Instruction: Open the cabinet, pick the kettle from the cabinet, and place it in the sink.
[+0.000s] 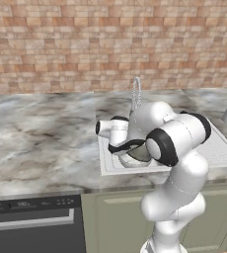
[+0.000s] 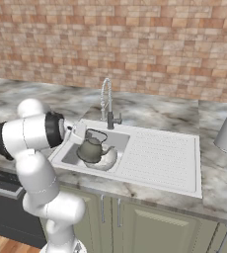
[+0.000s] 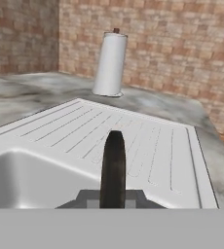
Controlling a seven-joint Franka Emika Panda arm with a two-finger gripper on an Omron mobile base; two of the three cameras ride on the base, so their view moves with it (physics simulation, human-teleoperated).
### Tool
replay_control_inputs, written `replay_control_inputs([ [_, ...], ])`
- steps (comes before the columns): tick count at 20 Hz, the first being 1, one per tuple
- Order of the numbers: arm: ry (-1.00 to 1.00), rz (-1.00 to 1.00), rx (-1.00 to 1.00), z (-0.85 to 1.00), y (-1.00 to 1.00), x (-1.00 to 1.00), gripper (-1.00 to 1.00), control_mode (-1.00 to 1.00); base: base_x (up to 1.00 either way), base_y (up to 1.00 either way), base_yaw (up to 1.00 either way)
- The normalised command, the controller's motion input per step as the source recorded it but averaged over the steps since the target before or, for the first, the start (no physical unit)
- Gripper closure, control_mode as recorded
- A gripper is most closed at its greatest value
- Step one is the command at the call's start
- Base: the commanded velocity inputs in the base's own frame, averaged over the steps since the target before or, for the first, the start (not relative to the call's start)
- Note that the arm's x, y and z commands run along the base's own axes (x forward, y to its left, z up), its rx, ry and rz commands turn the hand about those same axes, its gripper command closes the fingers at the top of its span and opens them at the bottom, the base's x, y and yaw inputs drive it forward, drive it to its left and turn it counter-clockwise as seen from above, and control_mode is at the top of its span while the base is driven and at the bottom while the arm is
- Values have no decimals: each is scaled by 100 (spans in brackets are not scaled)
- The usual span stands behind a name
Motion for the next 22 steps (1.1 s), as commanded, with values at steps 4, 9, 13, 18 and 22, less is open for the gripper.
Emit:
replay_control_inputs([
  [4, -2, 2, 0, -12, 0, 15, 100, -100, 0, 0, 0],
  [9, -4, 0, 0, -12, 0, 12, 100, -100, 0, 0, 0],
  [13, -6, 0, -6, -10, 0, 8, 100, -100, 0, 0, 0],
  [18, -7, 0, -13, -9, 0, 3, 100, -100, 0, 0, 0],
  [22, -7, 0, -21, -13, 1, 0, 100, -100, 0, 0, 0],
])
